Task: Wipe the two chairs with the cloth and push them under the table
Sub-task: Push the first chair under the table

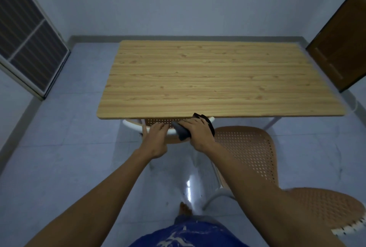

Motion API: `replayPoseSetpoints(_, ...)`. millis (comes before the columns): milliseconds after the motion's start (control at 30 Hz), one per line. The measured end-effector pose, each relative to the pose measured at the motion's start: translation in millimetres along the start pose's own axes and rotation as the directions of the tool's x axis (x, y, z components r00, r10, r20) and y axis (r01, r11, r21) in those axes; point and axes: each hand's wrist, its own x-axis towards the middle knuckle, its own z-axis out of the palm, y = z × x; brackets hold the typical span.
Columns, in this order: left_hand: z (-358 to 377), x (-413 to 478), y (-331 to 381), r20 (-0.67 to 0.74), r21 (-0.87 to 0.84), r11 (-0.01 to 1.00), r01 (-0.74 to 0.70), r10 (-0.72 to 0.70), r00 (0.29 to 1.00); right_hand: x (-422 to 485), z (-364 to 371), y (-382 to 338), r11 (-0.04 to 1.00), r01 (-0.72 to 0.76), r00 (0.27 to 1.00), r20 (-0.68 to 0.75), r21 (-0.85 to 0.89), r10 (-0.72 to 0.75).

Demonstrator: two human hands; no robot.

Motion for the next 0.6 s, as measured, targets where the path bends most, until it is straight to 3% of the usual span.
replayPoseSetpoints(100,-1,-10,27,-0.024,-0.047,0.999,-0.026,0.025,0.999,-11,-8,0,0.992,0.018,0.998,-0.064,0.121,-0.010)
replayPoseSetpoints(233,0,-29,52,-0.004,-0.109,0.993,-0.036,0.035,0.999,-40,-32,-5,0.952,-0.145,0.988,-0.003,0.270,0.152)
replayPoseSetpoints(367,10,-51,72,0.000,-0.239,0.964,-0.114,0.117,0.993,-91,-68,-8,0.931,-0.306,0.948,0.148,0.198,0.280)
replayPoseSetpoints(500,25,-84,110,0.081,-0.266,0.954,-0.135,0.161,0.984,-155,-104,-6,0.897,-0.429,0.864,0.338,0.105,0.374)
replayPoseSetpoints(600,41,-112,138,0.166,-0.314,0.935,-0.166,0.226,0.960,-208,-131,-9,0.868,-0.494,0.822,0.350,0.048,0.449)
